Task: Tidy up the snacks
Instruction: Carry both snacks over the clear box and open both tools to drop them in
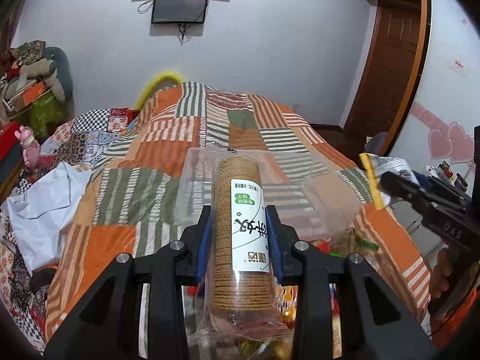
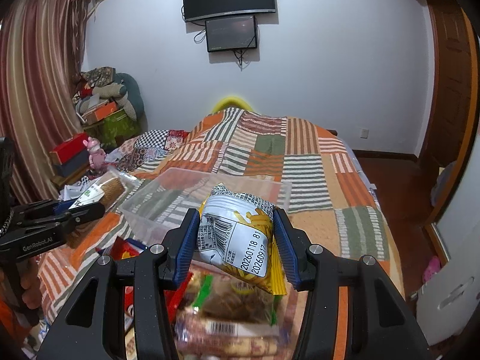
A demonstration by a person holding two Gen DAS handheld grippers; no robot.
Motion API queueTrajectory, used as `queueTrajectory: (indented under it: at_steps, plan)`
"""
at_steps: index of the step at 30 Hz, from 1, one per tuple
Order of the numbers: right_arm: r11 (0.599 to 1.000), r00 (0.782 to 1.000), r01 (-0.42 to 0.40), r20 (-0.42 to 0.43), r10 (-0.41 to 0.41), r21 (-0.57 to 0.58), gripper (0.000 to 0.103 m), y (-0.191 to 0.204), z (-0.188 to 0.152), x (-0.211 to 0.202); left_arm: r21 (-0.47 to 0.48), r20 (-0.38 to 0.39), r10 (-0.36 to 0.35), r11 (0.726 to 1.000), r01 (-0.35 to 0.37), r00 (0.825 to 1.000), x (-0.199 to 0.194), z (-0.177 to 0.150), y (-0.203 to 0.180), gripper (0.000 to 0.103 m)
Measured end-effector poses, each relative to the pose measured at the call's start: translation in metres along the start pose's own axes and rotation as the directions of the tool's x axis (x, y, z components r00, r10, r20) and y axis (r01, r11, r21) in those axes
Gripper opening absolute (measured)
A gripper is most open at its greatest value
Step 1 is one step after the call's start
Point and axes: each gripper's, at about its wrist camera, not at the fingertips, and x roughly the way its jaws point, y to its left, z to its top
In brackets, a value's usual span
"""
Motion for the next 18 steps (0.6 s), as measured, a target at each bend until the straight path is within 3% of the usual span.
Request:
queueTrajectory:
  at_steps: [18]
  plan:
    - [0.999,0.995,-0.020,-0.103,0.016,-0.036,0.047,-0.007,0.014,0.064,-0.033,-0.106,-0.024,0.999,0.021,0.994,0.081,0.037,0.007,0.034]
